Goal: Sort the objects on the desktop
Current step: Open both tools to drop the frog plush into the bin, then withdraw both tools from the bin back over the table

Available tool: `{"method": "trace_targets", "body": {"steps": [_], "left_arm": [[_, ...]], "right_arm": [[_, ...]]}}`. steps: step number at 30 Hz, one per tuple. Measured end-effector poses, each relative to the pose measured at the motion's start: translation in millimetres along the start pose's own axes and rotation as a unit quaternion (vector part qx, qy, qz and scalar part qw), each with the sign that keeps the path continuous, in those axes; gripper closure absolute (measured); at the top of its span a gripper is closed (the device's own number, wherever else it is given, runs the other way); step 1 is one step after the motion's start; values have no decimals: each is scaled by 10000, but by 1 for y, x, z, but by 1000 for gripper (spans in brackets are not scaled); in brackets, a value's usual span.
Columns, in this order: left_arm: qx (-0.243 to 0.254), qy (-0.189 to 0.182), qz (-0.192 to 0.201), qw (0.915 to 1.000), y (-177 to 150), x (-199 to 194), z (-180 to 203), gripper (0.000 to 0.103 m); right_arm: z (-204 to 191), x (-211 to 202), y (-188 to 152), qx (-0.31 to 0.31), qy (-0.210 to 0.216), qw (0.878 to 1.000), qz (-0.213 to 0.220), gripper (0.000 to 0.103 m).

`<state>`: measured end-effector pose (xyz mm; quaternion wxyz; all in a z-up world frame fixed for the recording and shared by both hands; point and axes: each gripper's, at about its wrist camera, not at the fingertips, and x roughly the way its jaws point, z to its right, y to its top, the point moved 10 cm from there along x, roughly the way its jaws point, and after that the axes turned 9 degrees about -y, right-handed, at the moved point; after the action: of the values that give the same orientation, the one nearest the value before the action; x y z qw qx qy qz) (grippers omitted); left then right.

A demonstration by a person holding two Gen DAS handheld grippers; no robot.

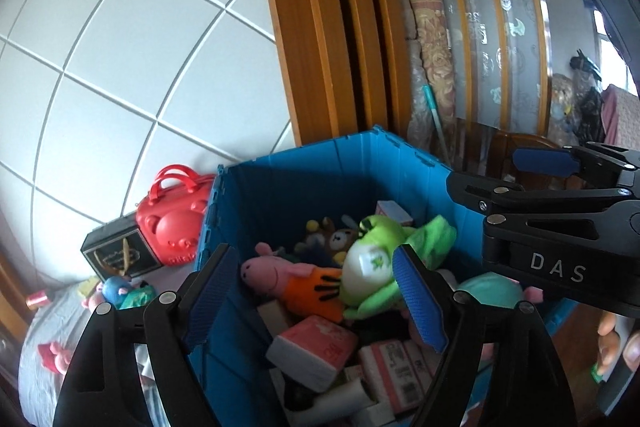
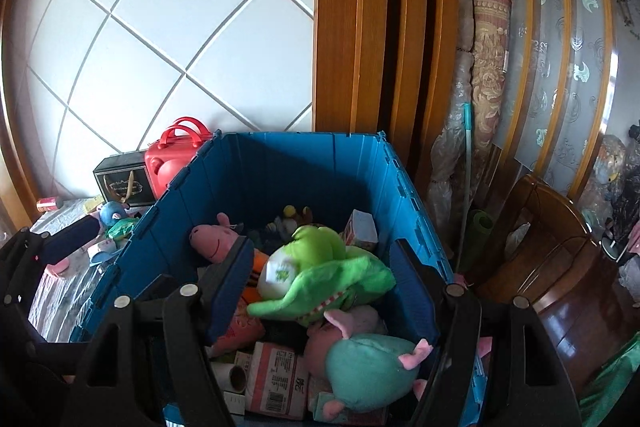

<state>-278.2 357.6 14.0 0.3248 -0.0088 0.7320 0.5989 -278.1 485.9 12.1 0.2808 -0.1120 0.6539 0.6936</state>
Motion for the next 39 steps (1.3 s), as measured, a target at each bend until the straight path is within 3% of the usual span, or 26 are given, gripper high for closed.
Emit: {"method": "trace_targets", "body": {"steps": [12,18,27,33,35,39], "left_arm": [[-253,64,-133,9996,-12,-8,-35,22],[-389,148,-164,9990,-22,-21,-79,21],[-679,574,-202,9958,-67,-58,-189,21],[-855,902,-432,9913,-126,-87,-267,21],[-927,988,-507,9895,-149,-96,-290,21],[-1174,1081,-731,9845,-199,-111,-340,21]], "right_arm": [[-29,5,-13,-146,-46,9994,-315,32],[-69,1,-8,-280,13,9991,-322,25],[-191,-11,-2,-604,342,9971,-317,17],[-283,-28,-12,-760,685,9943,-292,16],[-314,-34,-20,-819,805,9929,-295,0],[-366,-40,-41,-858,1026,9904,-342,0]]}}
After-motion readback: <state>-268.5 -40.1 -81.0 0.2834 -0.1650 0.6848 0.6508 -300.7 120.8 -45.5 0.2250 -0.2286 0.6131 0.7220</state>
